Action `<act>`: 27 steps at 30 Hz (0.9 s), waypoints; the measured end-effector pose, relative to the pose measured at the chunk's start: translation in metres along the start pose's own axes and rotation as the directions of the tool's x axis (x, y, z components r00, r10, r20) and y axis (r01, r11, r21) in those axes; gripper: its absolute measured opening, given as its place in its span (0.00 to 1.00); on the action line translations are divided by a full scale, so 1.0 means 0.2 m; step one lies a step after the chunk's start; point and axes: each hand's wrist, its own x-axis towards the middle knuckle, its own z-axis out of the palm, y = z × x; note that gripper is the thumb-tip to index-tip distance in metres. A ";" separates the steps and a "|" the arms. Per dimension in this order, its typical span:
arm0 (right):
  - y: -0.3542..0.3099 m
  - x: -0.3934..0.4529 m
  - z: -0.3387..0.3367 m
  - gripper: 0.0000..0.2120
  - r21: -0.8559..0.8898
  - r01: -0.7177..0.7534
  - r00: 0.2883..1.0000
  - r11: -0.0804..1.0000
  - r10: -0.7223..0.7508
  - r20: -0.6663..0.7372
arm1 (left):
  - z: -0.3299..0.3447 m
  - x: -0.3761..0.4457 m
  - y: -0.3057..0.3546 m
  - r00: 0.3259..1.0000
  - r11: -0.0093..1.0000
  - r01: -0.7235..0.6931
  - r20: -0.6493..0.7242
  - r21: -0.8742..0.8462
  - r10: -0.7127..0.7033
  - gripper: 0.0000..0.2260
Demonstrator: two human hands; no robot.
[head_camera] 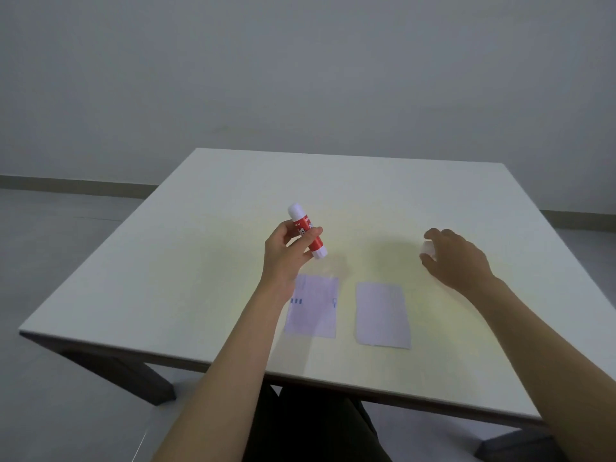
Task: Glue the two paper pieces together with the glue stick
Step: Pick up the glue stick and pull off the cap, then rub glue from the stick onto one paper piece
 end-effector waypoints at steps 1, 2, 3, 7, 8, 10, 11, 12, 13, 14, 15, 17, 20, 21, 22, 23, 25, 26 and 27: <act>-0.01 -0.01 -0.01 0.20 -0.018 0.016 1.000 1.000 -0.017 -0.012 | 0.00 -0.01 0.01 1.000 0.999 -0.008 0.010 -0.037 0.008 0.08; -0.03 -0.03 -0.02 0.23 -0.024 0.040 0.998 0.999 -0.041 -0.042 | 0.00 -0.02 0.01 1.000 0.998 -0.015 0.017 -0.066 0.016 0.09; -0.07 -0.05 -0.03 0.26 -0.007 0.071 0.994 0.997 -0.071 -0.083 | 0.01 -0.03 0.02 1.000 0.996 -0.019 0.017 -0.083 0.021 0.10; -0.32 -0.15 -0.05 0.28 0.308 0.265 0.961 0.914 -0.226 -0.157 | 0.04 -0.06 0.02 1.000 0.996 -0.026 -0.006 -0.086 0.025 0.07; -0.40 -0.18 -0.06 0.28 0.384 0.299 0.954 0.874 -0.262 -0.147 | 0.05 -0.07 0.02 0.999 0.997 -0.033 -0.014 -0.070 0.033 0.07; -0.53 -0.21 -0.05 0.27 0.476 0.328 0.944 0.816 -0.302 -0.132 | 0.06 -0.07 0.03 0.998 0.998 -0.055 -0.033 -0.010 0.055 0.08; -0.58 -0.22 -0.04 0.25 0.504 0.331 0.943 0.798 -0.304 -0.139 | 0.06 -0.08 0.03 0.997 0.998 -0.065 -0.041 0.026 0.066 0.09; -0.63 -0.22 -0.04 0.22 0.535 0.331 0.943 0.778 -0.294 -0.155 | 0.06 -0.08 0.03 0.996 0.996 -0.071 -0.045 0.058 0.074 0.09; -0.66 -0.22 -0.03 0.19 0.572 0.324 0.946 0.754 -0.274 -0.174 | 0.06 -0.08 0.03 0.996 0.994 -0.077 -0.046 0.081 0.081 0.09; -0.69 -0.22 -0.03 0.16 0.607 0.311 0.950 0.731 -0.244 -0.192 | 0.06 -0.09 0.04 0.995 0.993 -0.081 -0.048 0.090 0.085 0.09; -0.71 -0.22 -0.02 0.14 0.635 0.296 0.955 0.713 -0.214 -0.204 | 0.05 -0.09 0.04 0.995 0.993 -0.083 -0.049 0.086 0.088 0.09; -0.72 -0.21 -0.01 0.11 0.679 0.270 0.963 0.683 -0.179 -0.202 | 0.04 -0.09 0.05 0.996 0.995 -0.077 -0.047 0.062 0.080 0.07; -0.71 -0.20 -0.01 0.08 0.742 0.214 0.976 0.635 -0.174 -0.133 | 0.03 -0.10 0.05 0.998 0.996 -0.064 -0.021 0.055 0.066 0.05; -0.69 -0.20 -0.01 0.07 0.768 0.190 0.978 0.612 -0.187 -0.092 | 0.02 -0.10 0.05 0.998 0.997 -0.064 -0.004 0.053 0.064 0.05; -0.68 -0.20 -0.01 0.07 0.796 0.162 0.977 0.583 -0.210 -0.046 | 0.02 -0.10 0.05 0.998 0.997 -0.064 0.020 0.045 0.063 0.05; -0.67 -0.19 -0.02 0.07 0.824 0.134 0.971 0.550 -0.237 0.000 | 0.01 -0.10 0.05 0.997 0.997 -0.064 0.051 0.034 0.062 0.06; -0.63 -0.18 -0.03 0.07 0.876 0.077 0.950 0.475 -0.301 0.080 | -0.01 -0.10 0.05 0.991 0.999 -0.053 0.127 0.003 0.052 0.07; -0.62 -0.17 -0.04 0.07 0.902 0.043 0.933 0.430 -0.340 0.117 | -0.02 -0.09 0.05 0.985 0.999 -0.046 0.167 -0.013 0.048 0.07; -0.60 -0.16 -0.05 0.07 0.924 0.006 0.910 0.382 -0.385 0.154 | -0.03 -0.09 0.05 0.977 0.999 -0.042 0.207 -0.024 0.046 0.07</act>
